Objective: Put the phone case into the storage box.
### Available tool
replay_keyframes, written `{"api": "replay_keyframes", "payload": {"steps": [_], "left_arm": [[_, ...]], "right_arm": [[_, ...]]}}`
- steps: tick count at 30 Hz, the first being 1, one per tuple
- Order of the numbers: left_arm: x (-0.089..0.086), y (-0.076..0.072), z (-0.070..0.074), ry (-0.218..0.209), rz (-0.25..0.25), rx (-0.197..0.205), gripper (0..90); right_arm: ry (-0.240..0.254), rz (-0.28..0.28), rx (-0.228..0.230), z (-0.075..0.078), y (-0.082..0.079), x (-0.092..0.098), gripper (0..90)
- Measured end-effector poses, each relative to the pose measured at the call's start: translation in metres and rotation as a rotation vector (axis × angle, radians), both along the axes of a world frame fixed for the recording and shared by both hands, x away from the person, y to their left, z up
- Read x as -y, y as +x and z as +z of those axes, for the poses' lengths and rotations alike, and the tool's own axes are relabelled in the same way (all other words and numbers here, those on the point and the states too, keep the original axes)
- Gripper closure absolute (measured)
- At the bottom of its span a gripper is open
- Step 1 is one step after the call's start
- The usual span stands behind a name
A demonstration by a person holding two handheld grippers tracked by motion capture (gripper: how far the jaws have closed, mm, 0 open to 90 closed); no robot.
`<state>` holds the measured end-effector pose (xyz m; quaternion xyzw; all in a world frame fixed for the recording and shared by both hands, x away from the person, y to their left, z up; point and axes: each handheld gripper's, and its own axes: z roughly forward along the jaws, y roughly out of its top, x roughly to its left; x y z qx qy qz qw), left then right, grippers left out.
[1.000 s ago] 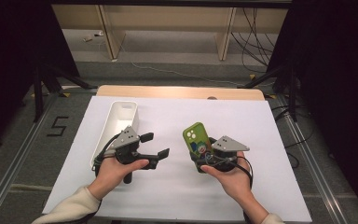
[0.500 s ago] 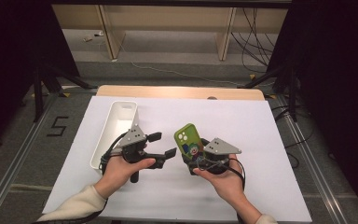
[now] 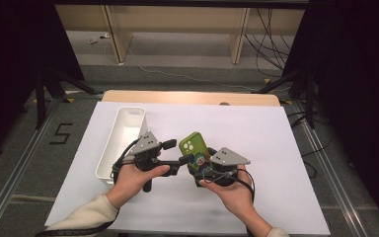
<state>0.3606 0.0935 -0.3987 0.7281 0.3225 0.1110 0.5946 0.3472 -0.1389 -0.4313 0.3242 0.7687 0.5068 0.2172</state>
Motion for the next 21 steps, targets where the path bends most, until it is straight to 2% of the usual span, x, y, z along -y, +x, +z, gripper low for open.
{"api": "replay_keyframes", "payload": {"steps": [15, 21], "left_arm": [[0.0025, 0.0054, -0.0028, -0.015, 0.024, -0.018, 45.5], [0.0022, 0.0086, -0.0029, -0.041, 0.033, -0.028, 53.2]], "right_arm": [[-0.002, 0.004, -0.002, -0.0004, -0.0013, -0.0053, 16.5], [-0.011, 0.001, 0.006, -0.0001, -0.0019, -0.0059, 16.5]]}}
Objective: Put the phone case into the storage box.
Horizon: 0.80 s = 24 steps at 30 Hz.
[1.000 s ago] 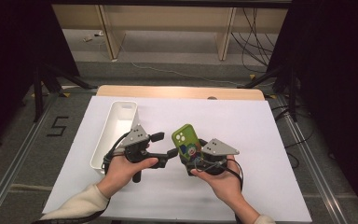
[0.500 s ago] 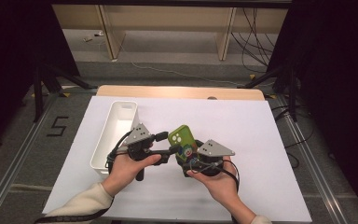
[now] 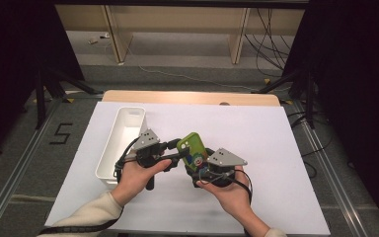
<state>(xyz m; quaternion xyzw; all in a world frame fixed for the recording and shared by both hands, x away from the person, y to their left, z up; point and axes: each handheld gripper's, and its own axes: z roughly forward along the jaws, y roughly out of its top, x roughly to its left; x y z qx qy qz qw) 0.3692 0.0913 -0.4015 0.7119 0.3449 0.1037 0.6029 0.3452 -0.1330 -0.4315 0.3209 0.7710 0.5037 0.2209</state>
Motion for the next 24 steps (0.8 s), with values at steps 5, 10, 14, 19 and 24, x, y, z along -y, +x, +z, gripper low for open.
{"api": "replay_keyframes", "payload": {"steps": [5, 10, 14, 19, 24], "left_arm": [[0.001, 0.0017, -0.0005, -0.018, 0.002, -0.012, 60.1], [0.0009, 0.0026, -0.001, -0.034, 0.005, -0.025, 65.8], [0.0008, 0.0024, -0.0002, -0.05, 0.0, -0.038, 68.5], [0.0018, 0.0013, 0.0012, -0.071, -0.017, -0.045, 71.4], [0.0037, -0.0009, 0.0029, -0.091, -0.043, -0.051, 74.5]], "right_arm": [[-0.011, 0.002, 0.012, -0.0002, -0.0008, -0.0017, 16.5], [-0.019, 0.003, 0.018, -0.0005, -0.0011, -0.0024, 16.5], [-0.026, 0.003, 0.023, -0.0006, -0.0012, -0.0026, 16.5], [-0.033, 0.001, 0.031, -0.0009, -0.0014, -0.0033, 16.4], [-0.039, 0.001, 0.032, -0.0017, -0.0012, -0.0039, 16.3]]}}
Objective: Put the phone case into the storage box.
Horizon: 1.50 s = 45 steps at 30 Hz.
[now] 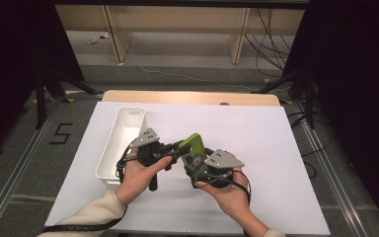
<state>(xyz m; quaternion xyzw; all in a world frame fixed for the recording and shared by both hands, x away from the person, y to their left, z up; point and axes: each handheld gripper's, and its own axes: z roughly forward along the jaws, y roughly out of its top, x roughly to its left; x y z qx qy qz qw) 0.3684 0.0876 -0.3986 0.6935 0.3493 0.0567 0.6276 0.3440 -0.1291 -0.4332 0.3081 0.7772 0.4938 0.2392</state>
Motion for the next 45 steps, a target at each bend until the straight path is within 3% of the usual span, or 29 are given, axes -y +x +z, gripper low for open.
{"api": "replay_keyframes", "payload": {"steps": [6, 14, 23, 33, 43, 45], "left_arm": [[0.001, -0.001, 0.003, -0.002, -0.035, 0.012, 76.5], [-0.004, 0.0, 0.006, 0.004, -0.056, 0.018, 76.5], [-0.013, 0.002, 0.008, 0.025, -0.094, 0.03, 76.5], [-0.015, -0.003, 0.009, 0.025, -0.123, 0.03, 76.5], [-0.014, -0.012, 0.012, 0.022, -0.154, -0.006, 76.5], [-0.013, -0.011, 0.012, 0.028, -0.169, 0.02, 76.5]], "right_arm": [[0.013, 0.002, -0.005, -0.001, 0.001, 0.0, 15.8], [0.052, 0.045, -0.038, 0.0, 0.003, 0.003, 12.0], [0.083, 0.1, -0.092, 0.002, 0.004, 0.028, 13.1], [0.065, 0.157, -0.158, -0.011, 0.002, 0.043, 15.2], [0.06, 0.217, -0.17, -0.016, 0.002, 0.047, 15.9], [0.058, 0.227, -0.171, -0.017, 0.003, 0.047, 16.1]]}}
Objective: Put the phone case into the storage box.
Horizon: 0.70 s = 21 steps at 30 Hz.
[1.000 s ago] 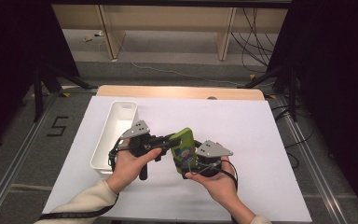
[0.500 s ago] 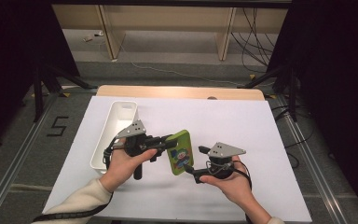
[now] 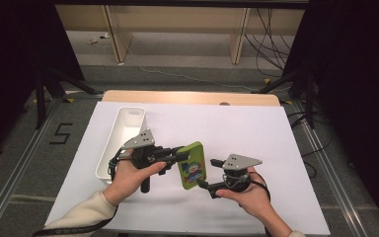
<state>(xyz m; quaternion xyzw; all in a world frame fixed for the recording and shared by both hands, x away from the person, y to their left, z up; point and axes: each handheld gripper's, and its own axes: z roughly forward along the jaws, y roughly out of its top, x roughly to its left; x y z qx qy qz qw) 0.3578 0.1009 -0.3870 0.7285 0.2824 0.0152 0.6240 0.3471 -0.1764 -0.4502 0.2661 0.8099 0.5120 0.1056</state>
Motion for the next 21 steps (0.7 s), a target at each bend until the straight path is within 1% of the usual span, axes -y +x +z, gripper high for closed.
{"api": "replay_keyframes", "payload": {"steps": [3, 6, 7, 12, 16, 21], "left_arm": [[0.0005, 0.0001, 0.0004, -0.001, -0.011, 0.011, 76.5], [0.0009, -0.0003, 0.0006, -0.003, -0.015, 0.01, 76.5], [0.0013, 0.0003, 0.0006, -0.006, -0.017, 0.021, 76.5], [0.0016, 0.0001, 0.0006, -0.009, -0.023, 0.019, 76.5], [0.0021, 0.0002, 0.0004, -0.01, -0.026, 0.02, 76.5], [0.0026, 0.0004, 0.0001, -0.009, -0.027, 0.02, 76.5]], "right_arm": [[0.002, 0.011, -0.005, -0.0019, 0.0014, 0.0002, 16.6], [-0.003, 0.02, -0.006, -0.0036, 0.0023, 0.0, 17.9], [0.001, 0.026, -0.009, -0.0046, 0.0025, -0.0009, 18.6], [0.003, 0.057, -0.022, -0.0064, 0.0035, -0.0022, 22.4], [0.022, 0.088, -0.042, -0.0078, 0.0044, -0.0033, 24.4], [0.011, 0.104, -0.057, -0.0102, 0.0043, -0.005, 25.4]]}}
